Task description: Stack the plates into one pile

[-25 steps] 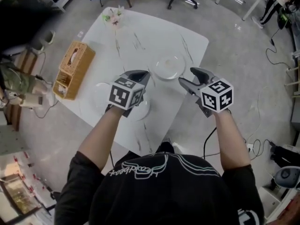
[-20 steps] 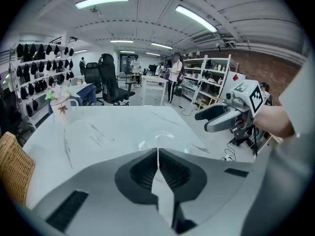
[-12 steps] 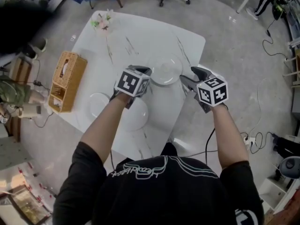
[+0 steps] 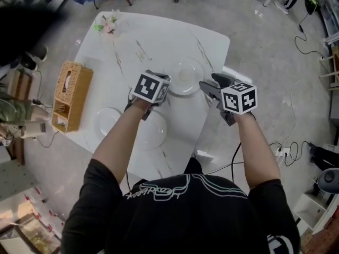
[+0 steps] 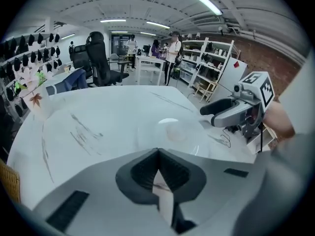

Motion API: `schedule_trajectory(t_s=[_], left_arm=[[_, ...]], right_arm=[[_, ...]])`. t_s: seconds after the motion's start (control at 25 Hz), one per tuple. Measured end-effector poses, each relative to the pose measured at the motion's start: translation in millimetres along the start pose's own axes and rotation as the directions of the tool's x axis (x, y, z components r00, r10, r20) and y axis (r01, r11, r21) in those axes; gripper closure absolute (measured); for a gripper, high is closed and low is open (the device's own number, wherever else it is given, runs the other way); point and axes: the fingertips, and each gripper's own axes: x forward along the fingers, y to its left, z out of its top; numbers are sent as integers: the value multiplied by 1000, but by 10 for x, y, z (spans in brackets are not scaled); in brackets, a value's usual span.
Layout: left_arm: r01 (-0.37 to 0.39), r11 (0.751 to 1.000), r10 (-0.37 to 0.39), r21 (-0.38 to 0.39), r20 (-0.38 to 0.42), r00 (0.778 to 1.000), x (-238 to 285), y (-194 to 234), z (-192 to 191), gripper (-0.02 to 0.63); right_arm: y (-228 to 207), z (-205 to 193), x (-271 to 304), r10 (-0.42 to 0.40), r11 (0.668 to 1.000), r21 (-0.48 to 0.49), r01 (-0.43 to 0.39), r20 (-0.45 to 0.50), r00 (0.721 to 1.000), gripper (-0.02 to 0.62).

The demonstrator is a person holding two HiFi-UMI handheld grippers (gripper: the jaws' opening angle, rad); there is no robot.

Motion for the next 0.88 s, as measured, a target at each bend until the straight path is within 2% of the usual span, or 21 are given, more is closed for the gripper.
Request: schedule_trajectory(t_s=[0.36, 0.6, 0.72, 0.88], left_arm=[[-2, 1000, 3, 14, -23, 1000, 32, 5, -51, 583], [4, 1000, -4, 0, -20, 1000, 50, 28, -80, 583], [1, 1000, -1, 1, -19, 1000, 49, 33, -74, 583], [1, 1000, -1, 3, -11, 1000, 53, 53, -46, 583]], right_arm=[[84, 84, 74, 67, 989, 131, -70, 25, 997, 311], [136, 190, 199, 114, 957, 260, -126, 60, 992, 323], [135, 230, 252, 133, 915, 372, -157, 89, 987, 369], [54, 200, 303, 91, 907, 408, -108, 60, 994, 498]])
